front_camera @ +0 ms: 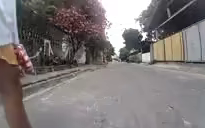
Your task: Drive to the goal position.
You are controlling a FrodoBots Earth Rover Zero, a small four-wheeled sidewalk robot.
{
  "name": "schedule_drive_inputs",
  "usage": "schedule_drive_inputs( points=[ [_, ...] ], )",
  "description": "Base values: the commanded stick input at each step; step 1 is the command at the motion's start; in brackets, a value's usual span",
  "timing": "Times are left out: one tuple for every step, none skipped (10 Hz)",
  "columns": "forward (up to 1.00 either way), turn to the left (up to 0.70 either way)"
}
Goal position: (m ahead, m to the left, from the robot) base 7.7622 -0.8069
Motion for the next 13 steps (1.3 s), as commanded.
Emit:
schedule_drive_inputs(
  points=[
    [1.0, 0.03],
    [1.0, -0.12],
    [1.0, -0.27],
    [0.44, -0.71],
    [0.0, -1.0],
    [0.0, -1.0],
    [0.0, -0.66],
    [0.0, 0.0],
    [0.0, 0.0],
    [0.0, 0.0],
    [0.0, 0.0],
    [0.0, 0.0],
    [0.0, 0.0]
  ],
)
